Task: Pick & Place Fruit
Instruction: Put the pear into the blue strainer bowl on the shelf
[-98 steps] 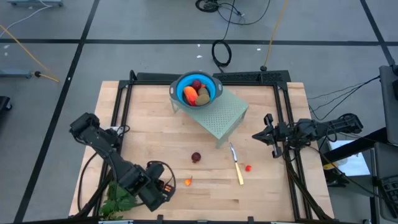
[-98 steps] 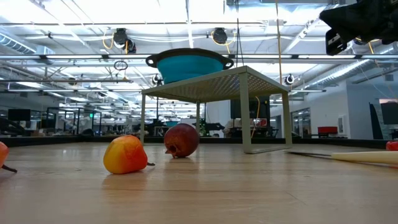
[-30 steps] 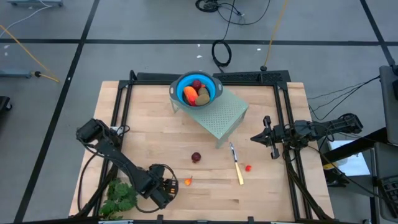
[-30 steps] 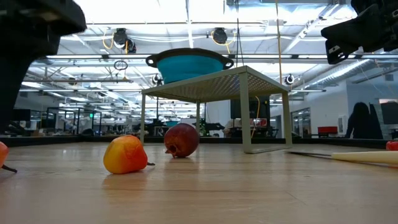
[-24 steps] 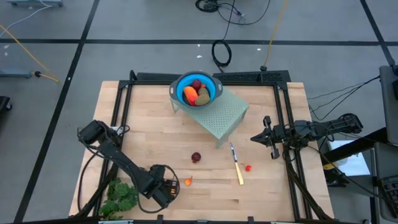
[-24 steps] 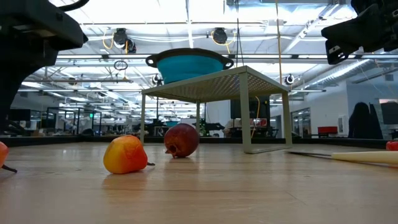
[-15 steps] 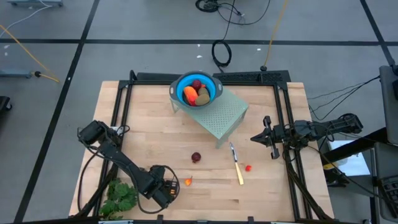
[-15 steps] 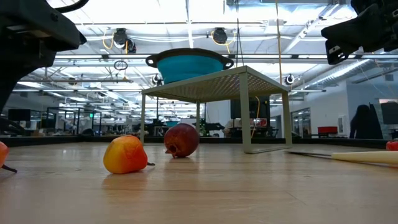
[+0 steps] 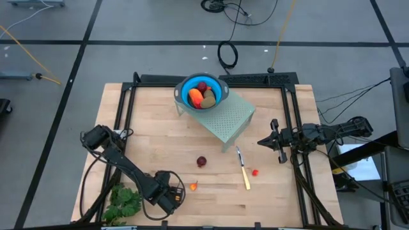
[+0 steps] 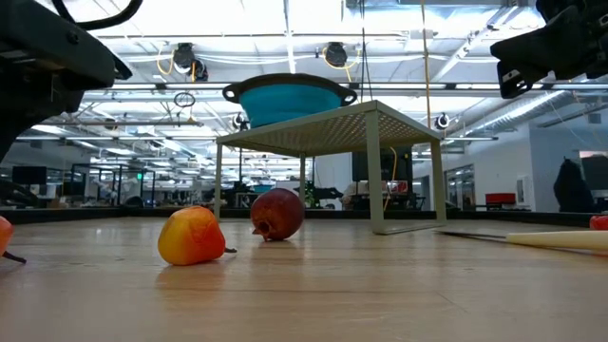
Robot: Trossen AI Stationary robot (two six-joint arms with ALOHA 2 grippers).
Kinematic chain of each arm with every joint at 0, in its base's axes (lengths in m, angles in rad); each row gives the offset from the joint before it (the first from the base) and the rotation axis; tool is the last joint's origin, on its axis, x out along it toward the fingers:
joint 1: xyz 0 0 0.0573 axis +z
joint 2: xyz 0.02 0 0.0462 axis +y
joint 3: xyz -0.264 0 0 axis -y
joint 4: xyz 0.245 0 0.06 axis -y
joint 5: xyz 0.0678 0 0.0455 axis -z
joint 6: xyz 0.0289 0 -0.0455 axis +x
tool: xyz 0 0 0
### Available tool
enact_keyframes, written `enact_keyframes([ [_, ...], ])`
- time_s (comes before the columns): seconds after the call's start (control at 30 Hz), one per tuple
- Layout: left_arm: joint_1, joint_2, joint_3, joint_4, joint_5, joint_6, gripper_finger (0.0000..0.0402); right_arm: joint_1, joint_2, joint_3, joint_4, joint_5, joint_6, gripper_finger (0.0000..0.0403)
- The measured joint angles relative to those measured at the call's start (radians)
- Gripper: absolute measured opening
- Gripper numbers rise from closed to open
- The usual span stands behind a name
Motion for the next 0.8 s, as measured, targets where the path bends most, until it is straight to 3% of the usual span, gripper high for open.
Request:
enact_keyframes([
  [0.5,0.000,0.000,0.000,-0.002,-0.001,0.029,0.0248,0.000,0.000,0.000,0.000,0.000,0.000,0.0000],
  [0.8,0.000,0.000,0.000,-0.003,-0.005,0.054,0.0178,0.000,0.000,0.000,0.000,0.000,0.000,0.0000],
])
